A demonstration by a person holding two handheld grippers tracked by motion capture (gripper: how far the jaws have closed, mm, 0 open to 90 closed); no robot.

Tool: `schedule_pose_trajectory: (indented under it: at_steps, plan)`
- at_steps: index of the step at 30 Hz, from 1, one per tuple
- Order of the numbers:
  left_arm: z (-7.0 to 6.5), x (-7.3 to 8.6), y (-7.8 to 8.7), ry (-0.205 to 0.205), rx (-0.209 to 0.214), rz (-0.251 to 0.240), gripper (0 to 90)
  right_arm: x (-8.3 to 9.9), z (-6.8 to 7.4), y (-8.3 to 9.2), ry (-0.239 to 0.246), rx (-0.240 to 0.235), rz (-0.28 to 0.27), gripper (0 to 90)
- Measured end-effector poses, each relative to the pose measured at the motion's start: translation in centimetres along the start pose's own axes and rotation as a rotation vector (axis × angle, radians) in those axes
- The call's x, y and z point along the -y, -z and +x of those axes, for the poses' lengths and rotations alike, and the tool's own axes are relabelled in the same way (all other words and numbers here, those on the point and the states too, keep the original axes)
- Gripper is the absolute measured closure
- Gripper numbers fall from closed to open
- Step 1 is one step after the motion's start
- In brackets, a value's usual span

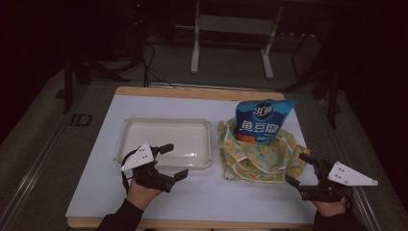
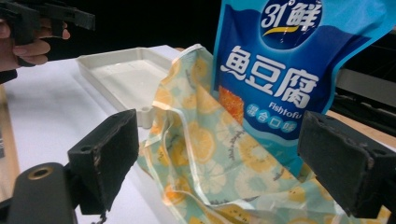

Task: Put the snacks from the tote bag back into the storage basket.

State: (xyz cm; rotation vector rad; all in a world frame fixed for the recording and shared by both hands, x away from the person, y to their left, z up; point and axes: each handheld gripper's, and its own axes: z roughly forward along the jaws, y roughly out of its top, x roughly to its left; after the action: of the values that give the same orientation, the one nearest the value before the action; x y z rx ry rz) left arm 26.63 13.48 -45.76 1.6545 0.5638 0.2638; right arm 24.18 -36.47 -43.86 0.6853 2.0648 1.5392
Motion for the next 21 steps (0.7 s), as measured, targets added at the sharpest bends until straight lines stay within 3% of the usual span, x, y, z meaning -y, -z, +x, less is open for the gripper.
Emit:
schedule_pose_trajectory:
  at_steps: [11, 17, 21]
  plan:
    - [0.6, -1.4, -2.2, -0.005, 0.021, 0.015, 2.6, -0.8, -1.0, -1.0, 0.003, -0.015, 0.009, 13.3]
    - [1.2, -2.7, -4.1, -0.027, 0.018, 0.033, 4.5, -1.4, -2.0, -1.4, 0.005, -0.008, 0.003, 14.2]
    - [1.5, -3.3, -5.4, -0.022, 0.039, 0.040, 6.0, -1.8, -2.5, -1.5, 0.011, -0.002, 0.003, 14.4]
